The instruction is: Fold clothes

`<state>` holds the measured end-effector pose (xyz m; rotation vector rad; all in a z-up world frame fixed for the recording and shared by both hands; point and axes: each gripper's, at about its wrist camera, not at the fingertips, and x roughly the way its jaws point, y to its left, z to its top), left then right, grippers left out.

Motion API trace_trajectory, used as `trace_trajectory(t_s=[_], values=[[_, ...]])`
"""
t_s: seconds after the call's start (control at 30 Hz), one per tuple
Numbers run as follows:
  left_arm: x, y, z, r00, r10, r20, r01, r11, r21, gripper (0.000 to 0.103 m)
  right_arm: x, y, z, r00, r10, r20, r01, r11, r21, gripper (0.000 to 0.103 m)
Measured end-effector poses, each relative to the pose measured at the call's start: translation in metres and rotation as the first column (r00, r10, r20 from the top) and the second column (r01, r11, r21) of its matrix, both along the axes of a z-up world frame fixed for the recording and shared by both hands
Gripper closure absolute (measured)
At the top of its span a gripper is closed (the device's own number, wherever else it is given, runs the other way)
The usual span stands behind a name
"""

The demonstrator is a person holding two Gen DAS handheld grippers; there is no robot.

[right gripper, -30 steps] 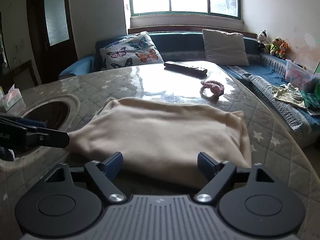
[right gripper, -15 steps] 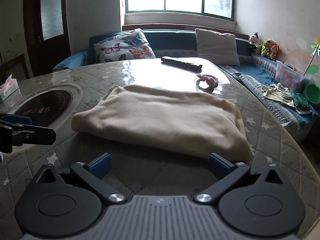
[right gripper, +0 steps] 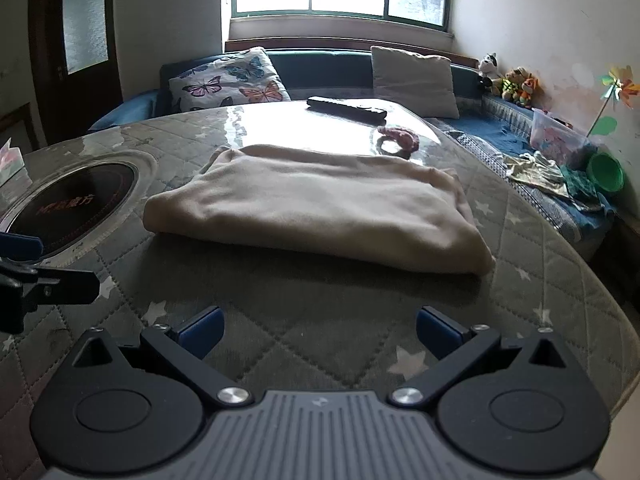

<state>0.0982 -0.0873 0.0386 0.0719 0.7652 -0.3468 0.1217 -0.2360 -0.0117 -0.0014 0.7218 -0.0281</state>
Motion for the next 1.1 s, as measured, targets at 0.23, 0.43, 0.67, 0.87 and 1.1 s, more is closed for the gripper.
trace_trajectory(t_s=[0.23,0.43,0.67,0.87,1.1], values=[[-0.009,-0.004,-0.001,1.0,-0.016,0.006,0.016,1.0,0.022,0.0,-0.008,0.002,0.0,1.0,-0.016,-0.001,0.016,1.0,-0.006,0.0],[-0.014,-0.004,0.001,1.0,-0.014,0.009,0.013,0.999,0.031,0.0,-0.013,0.002,0.002,1.0,-0.023,0.005,0.023,1.0,-0.011,0.0],[-0.018,-0.006,0.001,1.0,-0.009,0.01,0.009,0.999,0.05,0.0,-0.017,0.003,0.003,1.0,-0.025,0.01,0.025,1.0,-0.005,0.0],[-0.02,-0.008,-0.001,1.0,-0.008,0.007,0.008,0.998,0.061,0.0,-0.019,0.003,0.001,1.0,-0.027,0.01,0.027,1.0,0.001,0.0],[-0.023,-0.011,-0.002,1.0,-0.01,0.012,0.009,0.997,0.078,0.0,-0.022,0.002,0.002,0.999,-0.032,0.013,0.032,0.999,0.004,0.0]])
